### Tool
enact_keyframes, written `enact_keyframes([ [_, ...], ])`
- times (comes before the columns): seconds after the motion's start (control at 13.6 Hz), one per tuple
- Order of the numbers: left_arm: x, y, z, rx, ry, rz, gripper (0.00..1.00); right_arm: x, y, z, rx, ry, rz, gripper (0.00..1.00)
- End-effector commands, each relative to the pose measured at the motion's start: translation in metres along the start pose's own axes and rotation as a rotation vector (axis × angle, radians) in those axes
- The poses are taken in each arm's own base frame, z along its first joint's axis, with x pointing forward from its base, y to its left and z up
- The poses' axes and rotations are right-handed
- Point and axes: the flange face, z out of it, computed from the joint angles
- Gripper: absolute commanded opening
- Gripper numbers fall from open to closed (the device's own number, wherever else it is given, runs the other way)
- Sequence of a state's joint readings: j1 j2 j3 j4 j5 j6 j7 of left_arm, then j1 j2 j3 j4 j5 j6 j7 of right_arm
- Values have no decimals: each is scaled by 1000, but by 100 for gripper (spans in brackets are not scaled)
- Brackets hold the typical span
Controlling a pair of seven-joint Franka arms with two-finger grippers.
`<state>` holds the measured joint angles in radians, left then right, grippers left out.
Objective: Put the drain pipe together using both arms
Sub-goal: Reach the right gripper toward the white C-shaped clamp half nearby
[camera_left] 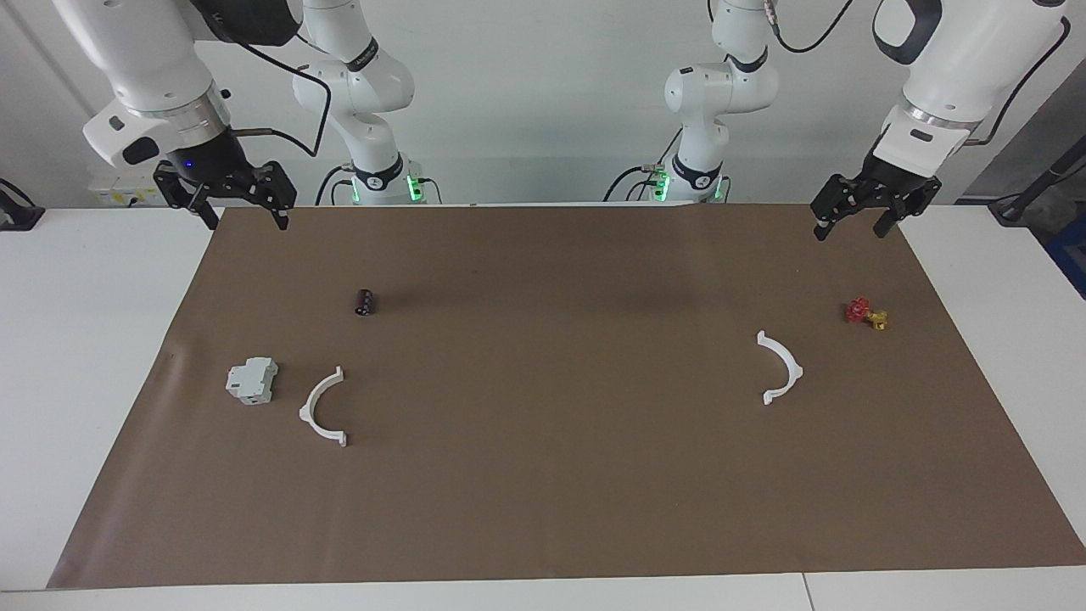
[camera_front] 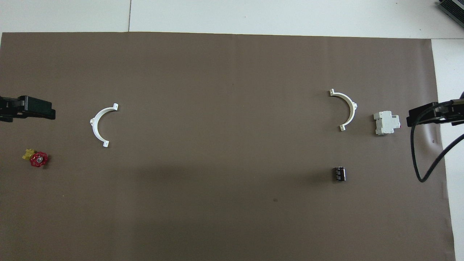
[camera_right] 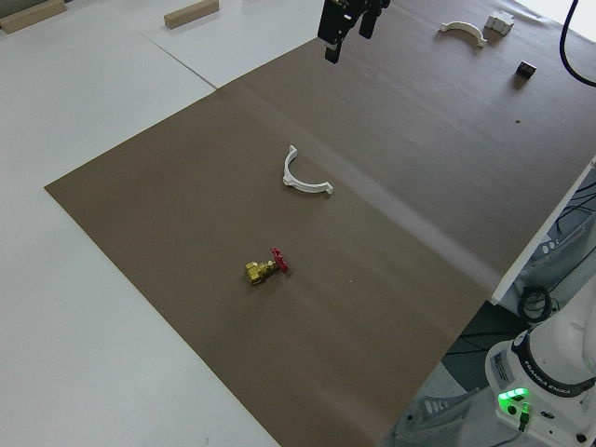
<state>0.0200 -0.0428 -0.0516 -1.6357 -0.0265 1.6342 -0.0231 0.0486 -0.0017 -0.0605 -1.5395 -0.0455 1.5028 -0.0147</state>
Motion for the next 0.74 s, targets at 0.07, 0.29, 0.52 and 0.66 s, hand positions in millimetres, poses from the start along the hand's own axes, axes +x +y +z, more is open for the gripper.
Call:
enact_keyframes([
  [0.07, -6, -2, -3, 1, 6, 7, 100, -8, 6, 2, -2, -2, -8, 100],
  [0.29, -6, -1, -3, 1, 8, 8, 100, -4, 12, 47, 52, 43, -45, 100],
  [0.52, -6, -1, -3, 1, 8, 8, 100, 46, 13, 124, 84, 105, -111, 100],
  [0.66, -6, -2, -3, 1, 8, 7, 100, 87, 9, 180, 92, 171, -189, 100],
])
